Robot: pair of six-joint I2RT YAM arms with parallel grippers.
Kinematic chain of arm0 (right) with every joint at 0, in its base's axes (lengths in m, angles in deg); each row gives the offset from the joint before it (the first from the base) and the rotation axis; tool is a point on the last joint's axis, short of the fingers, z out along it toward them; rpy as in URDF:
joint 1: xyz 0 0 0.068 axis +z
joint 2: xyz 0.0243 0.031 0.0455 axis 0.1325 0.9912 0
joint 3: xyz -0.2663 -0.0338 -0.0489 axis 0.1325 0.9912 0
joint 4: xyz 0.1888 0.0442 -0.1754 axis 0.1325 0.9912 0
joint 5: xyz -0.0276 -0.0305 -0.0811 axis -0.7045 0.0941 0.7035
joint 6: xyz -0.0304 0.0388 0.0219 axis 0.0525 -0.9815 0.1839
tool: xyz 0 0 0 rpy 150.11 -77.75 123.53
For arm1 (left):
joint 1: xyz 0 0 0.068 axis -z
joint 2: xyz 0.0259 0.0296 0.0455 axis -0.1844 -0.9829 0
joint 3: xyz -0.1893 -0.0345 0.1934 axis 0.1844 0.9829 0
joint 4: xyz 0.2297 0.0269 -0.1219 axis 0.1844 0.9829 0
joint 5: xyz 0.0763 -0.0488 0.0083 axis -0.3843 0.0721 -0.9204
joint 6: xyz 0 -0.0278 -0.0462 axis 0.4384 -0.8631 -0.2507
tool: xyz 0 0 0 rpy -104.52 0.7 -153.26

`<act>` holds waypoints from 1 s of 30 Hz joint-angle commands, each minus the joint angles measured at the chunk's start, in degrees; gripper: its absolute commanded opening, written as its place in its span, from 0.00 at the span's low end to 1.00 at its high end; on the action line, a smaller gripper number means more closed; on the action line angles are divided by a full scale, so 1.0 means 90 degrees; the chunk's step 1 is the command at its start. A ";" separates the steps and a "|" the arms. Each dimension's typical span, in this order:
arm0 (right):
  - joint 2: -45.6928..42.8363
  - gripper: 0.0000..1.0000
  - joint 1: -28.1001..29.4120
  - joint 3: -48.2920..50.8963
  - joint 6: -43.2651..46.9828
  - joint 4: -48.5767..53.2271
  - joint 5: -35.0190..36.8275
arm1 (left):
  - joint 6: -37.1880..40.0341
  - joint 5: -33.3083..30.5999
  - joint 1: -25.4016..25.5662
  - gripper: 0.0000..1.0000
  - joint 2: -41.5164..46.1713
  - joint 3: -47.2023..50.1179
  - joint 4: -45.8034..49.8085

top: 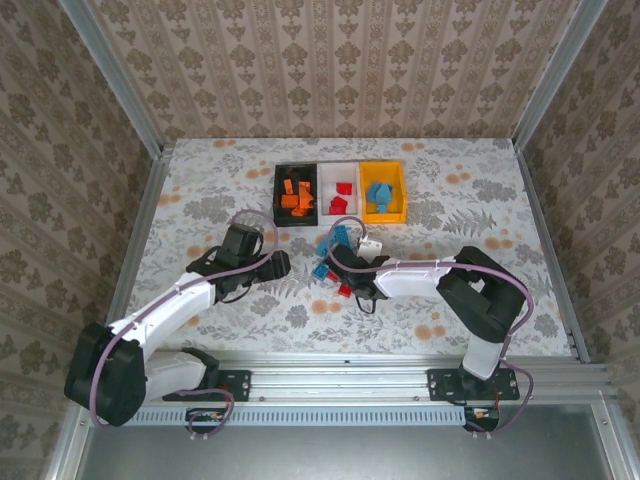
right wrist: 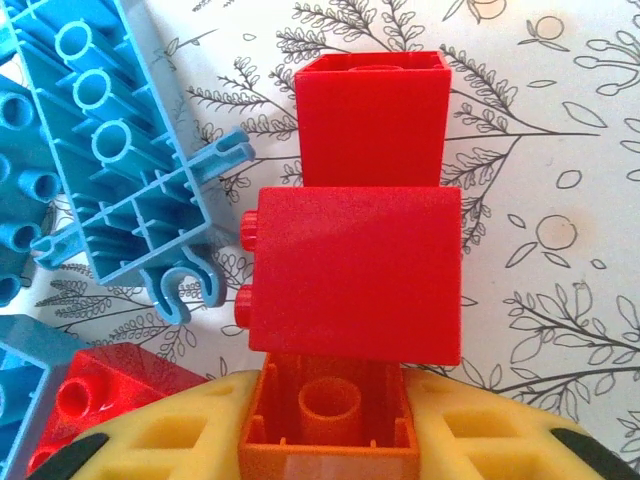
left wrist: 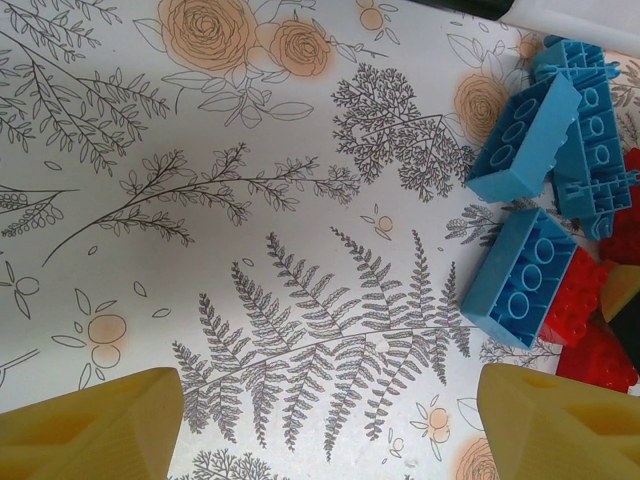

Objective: Sort the legos into containers by color

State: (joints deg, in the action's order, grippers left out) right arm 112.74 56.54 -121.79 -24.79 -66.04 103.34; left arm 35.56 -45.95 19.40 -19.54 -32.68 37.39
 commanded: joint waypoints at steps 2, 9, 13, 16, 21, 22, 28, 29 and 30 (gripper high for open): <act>-0.0117 0.34 -0.0005 0.0098 0.0130 0.0083 0.0079 | -0.0111 0.0063 0.0014 0.79 0.0135 0.0063 0.0071; -0.0920 0.33 0.0240 0.0352 0.0285 0.0409 0.0166 | 0.0045 -0.0044 -0.0036 0.79 0.0367 -0.0062 0.0319; -0.1774 0.33 0.0510 0.0450 0.0652 0.0849 0.0289 | 0.0115 0.0246 -0.0371 0.80 0.0645 -0.0077 0.0481; -0.2228 0.32 0.0516 0.0254 0.1135 0.0957 0.0295 | 0.0006 0.0646 -0.0932 0.89 0.0947 0.0138 0.0456; -0.1336 0.33 0.0352 -0.0941 0.2359 0.0277 -0.0165 | -0.0453 0.1523 -0.1707 1.00 0.1083 0.0603 0.0139; -0.1010 0.33 0.0312 -0.1269 0.2495 0.0183 -0.0349 | -0.0503 0.1672 -0.1812 1.00 0.1035 0.0635 0.0151; 0.1418 0.33 -0.0110 -0.4154 0.3499 0.0734 -0.0980 | -0.0625 0.2582 -0.2539 1.00 0.1212 0.0904 0.0432; 0.1862 0.33 -0.0211 -0.4745 0.3606 0.0974 -0.1065 | -0.0654 0.2610 -0.2597 1.00 0.1350 0.0962 0.0462; 0.2280 0.33 -0.0291 -0.5231 0.3705 0.1194 -0.1087 | -0.0685 0.2614 -0.2612 1.00 0.1493 0.1018 0.0513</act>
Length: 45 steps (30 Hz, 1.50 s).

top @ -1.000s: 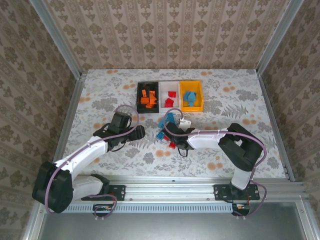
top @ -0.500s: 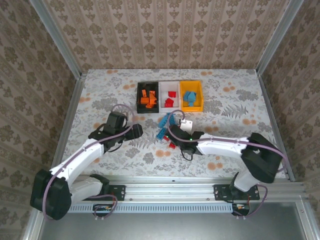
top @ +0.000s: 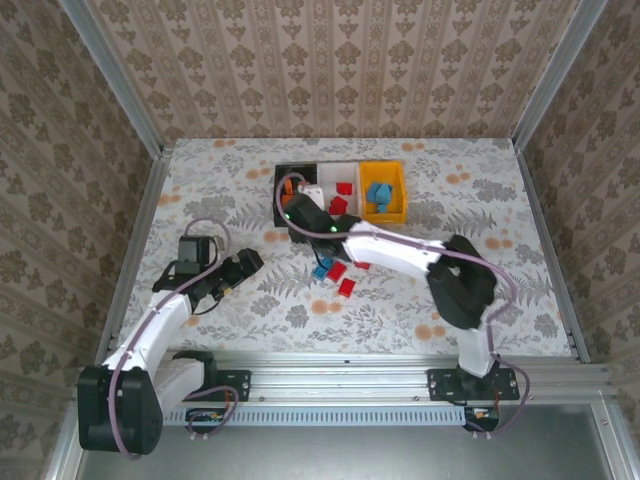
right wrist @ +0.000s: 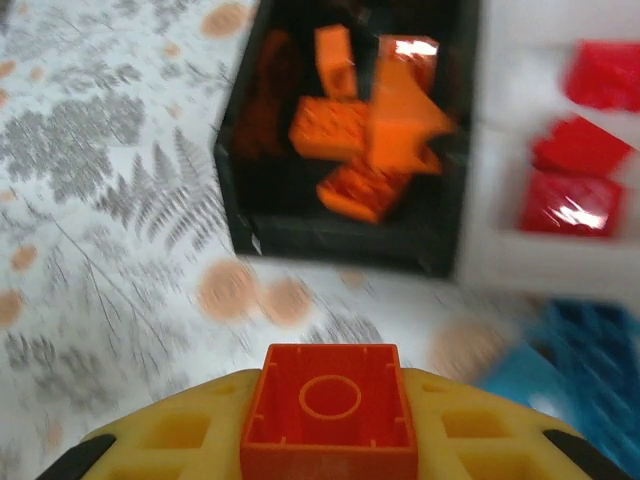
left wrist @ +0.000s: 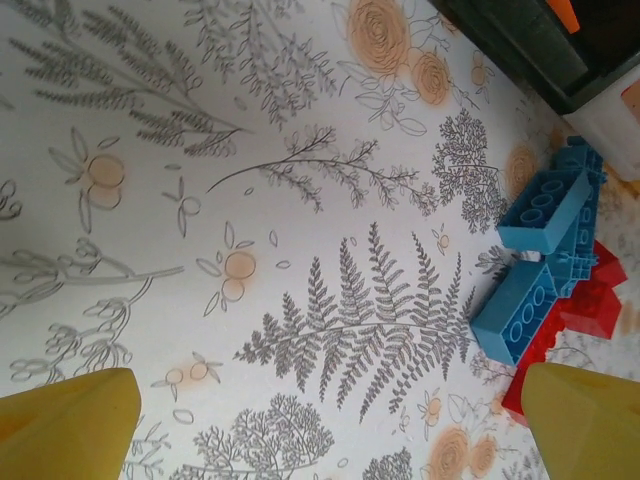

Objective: Sort the legos into containers by color

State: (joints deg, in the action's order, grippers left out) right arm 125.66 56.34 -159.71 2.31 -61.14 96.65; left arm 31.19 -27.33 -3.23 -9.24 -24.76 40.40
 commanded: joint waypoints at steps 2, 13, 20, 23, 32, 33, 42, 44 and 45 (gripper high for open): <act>0.1421 0.33 -0.0359 -0.1887 0.0811 0.1047 -0.0161 | -0.0248 0.0585 -0.0109 1.00 0.0559 0.0189 0.0256; 0.2780 0.58 -0.0633 -0.4420 0.1173 0.2351 -0.0366 | -0.0267 0.0712 -0.0119 1.00 0.0746 0.0151 0.0341; 0.1069 0.58 -0.0361 -0.2607 0.1294 0.1329 -0.0062 | -0.0304 0.0825 -0.0086 1.00 0.0764 0.0129 0.0217; -0.0228 0.57 -0.0312 -0.0671 0.1036 0.0593 0.0271 | -0.0299 0.0800 0.0088 1.00 0.0765 0.0185 0.0093; -0.2321 0.73 -0.0385 0.3217 -0.0549 0.0494 0.0478 | -0.0551 0.0059 0.1643 1.00 -0.0039 0.0180 -0.0732; -0.2402 0.75 -0.0389 0.3506 -0.0749 0.0439 0.0425 | -0.0551 -0.0046 0.1872 1.00 -0.0226 0.0098 -0.0785; -0.1813 0.81 -0.0541 0.4201 -0.1323 -0.0428 -0.0376 | -0.0697 -0.0420 0.2810 1.00 -0.1147 -0.0183 -0.1260; -0.1744 0.81 -0.0579 0.4232 -0.1408 -0.0473 -0.0148 | -0.0678 -0.0423 0.2821 1.00 -0.1168 -0.0183 -0.1229; -0.1690 0.81 -0.0633 0.4265 -0.1449 -0.0564 -0.0112 | -0.0657 -0.0430 0.2821 1.00 -0.1170 -0.0186 -0.1189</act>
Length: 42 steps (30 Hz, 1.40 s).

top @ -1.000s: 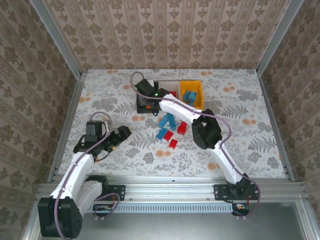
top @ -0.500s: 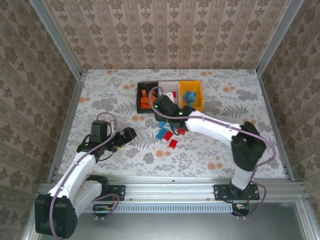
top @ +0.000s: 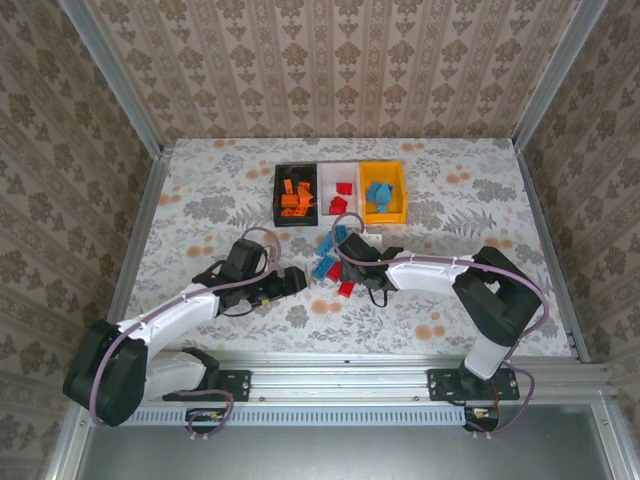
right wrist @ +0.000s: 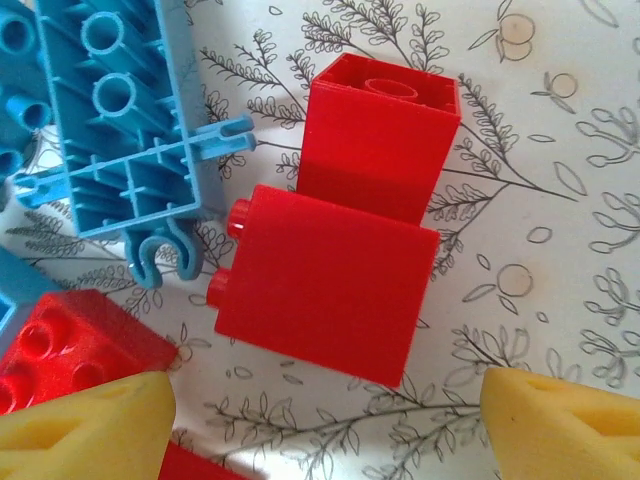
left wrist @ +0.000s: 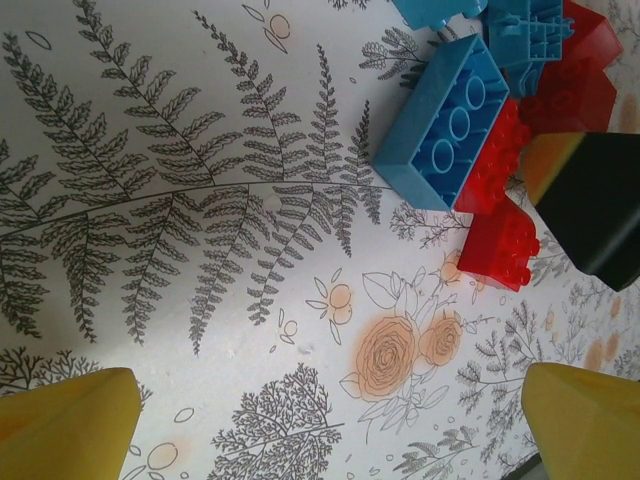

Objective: Sort the legos into containers by color

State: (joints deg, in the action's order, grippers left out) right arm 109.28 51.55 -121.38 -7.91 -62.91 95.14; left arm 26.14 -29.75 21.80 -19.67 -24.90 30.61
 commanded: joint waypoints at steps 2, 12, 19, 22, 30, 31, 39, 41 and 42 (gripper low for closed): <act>0.0280 0.80 -0.0208 0.0002 -0.0428 -0.0456 0.0093 | -0.0068 -0.0180 0.0040 1.00 -0.0011 -0.0211 -0.0030; 0.0697 0.64 -0.0264 -0.0379 -0.0522 -0.0363 0.0854 | -0.0002 -0.0292 0.0042 1.00 0.0079 -0.0292 0.0171; 0.0514 0.45 -0.0237 -0.0237 -0.0232 -0.0517 0.0947 | 0.0066 -0.0263 0.0040 1.00 -0.0055 -0.0413 0.0211; 0.0213 0.42 -0.0199 -0.0055 -0.0094 -0.0521 0.1011 | 0.0111 -0.0262 0.0045 1.00 -0.0092 -0.0476 0.0234; -0.0762 0.42 0.0015 0.0246 0.0174 -0.0200 0.1287 | 0.0221 -0.0321 -0.0017 1.00 -0.0084 -0.0531 0.0338; -0.0869 0.42 0.0046 0.0224 0.0211 -0.0155 0.1317 | 0.0249 -0.0331 -0.0040 1.00 -0.0070 -0.0534 0.0373; -0.0238 0.43 -0.0163 -0.1356 0.1290 -0.0081 0.1218 | 0.0653 0.0622 -0.1789 1.00 0.0266 -0.0617 0.0806; 0.0291 0.43 -0.0392 -0.1927 0.1481 -0.0091 0.0874 | 0.0683 0.0790 -0.2058 1.00 0.0341 -0.0684 0.0977; 0.0623 0.43 -0.0492 -0.2311 0.1584 -0.0035 0.0745 | 0.0694 0.0811 -0.2115 1.00 0.0397 -0.0705 0.1044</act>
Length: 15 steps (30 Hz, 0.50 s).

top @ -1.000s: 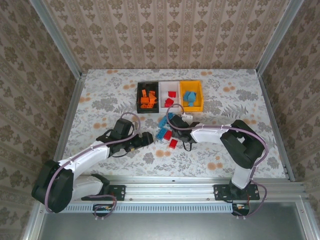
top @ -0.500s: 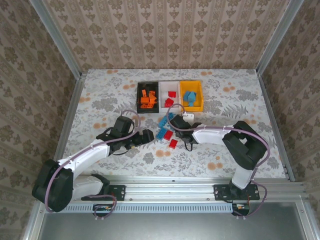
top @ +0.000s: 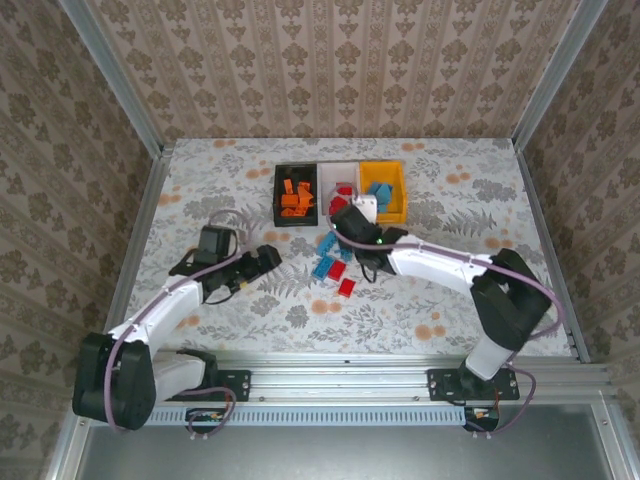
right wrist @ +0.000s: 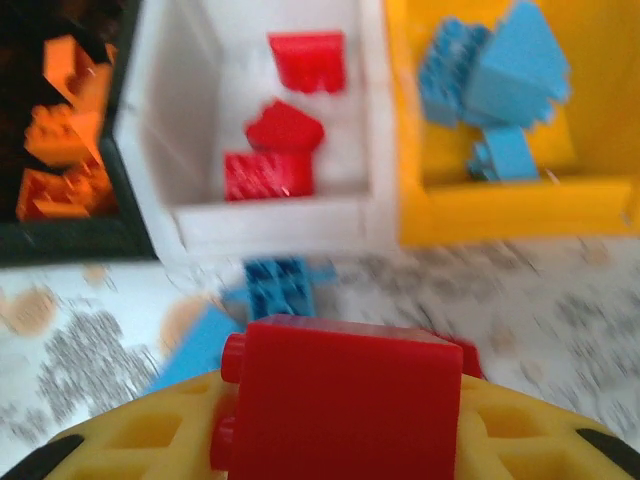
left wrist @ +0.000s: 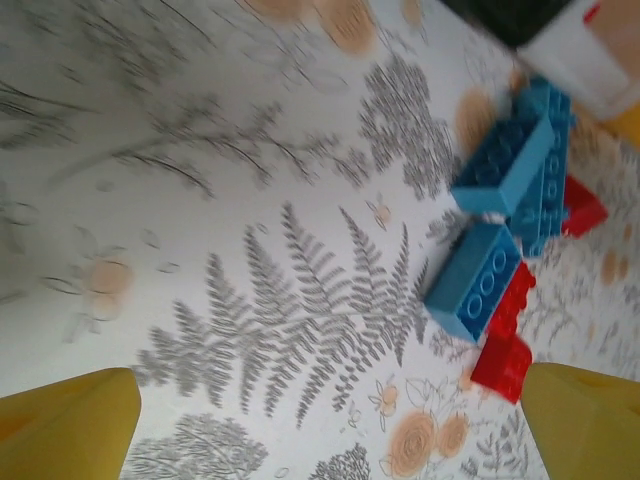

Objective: Sort the legos into containers by color

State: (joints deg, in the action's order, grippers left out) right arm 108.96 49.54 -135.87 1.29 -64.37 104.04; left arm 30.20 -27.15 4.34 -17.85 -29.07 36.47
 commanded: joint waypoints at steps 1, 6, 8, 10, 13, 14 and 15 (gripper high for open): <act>0.0906 0.43 -0.0323 -0.0991 0.0625 0.0171 -0.0236 | 0.0223 0.0527 -0.0189 1.00 0.0256 -0.0241 0.0431; 0.2036 0.43 -0.0666 -0.2368 0.0828 0.0399 -0.0543 | 0.0132 0.0559 -0.0190 1.00 0.0569 -0.0136 0.0618; 0.2367 0.45 -0.0740 -0.2862 0.0916 0.0593 -0.0702 | 0.0141 0.0542 -0.0210 1.00 0.0645 -0.0123 0.0677; 0.2634 0.47 -0.0757 -0.3339 0.1056 0.0818 -0.0785 | 0.0172 0.0569 -0.0207 1.00 0.0675 -0.0152 0.0719; 0.2941 0.52 -0.0781 -0.3852 0.1168 0.1155 -0.0840 | 0.0164 0.0637 -0.0207 1.00 0.0647 -0.0225 0.0749; 0.2966 0.55 -0.0782 -0.3904 0.1200 0.1196 -0.0828 | 0.0148 0.0654 -0.0199 1.00 0.0637 -0.0240 0.0721; 0.2927 0.57 -0.0782 -0.3911 0.1212 0.1207 -0.0809 | 0.0124 0.0682 -0.0197 1.00 0.0628 -0.0249 0.0702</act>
State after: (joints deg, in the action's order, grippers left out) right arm 134.90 42.22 -168.37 10.01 -57.93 97.94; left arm 30.51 -22.76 2.79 -12.56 -29.42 41.19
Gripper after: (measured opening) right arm 0.555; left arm 0.997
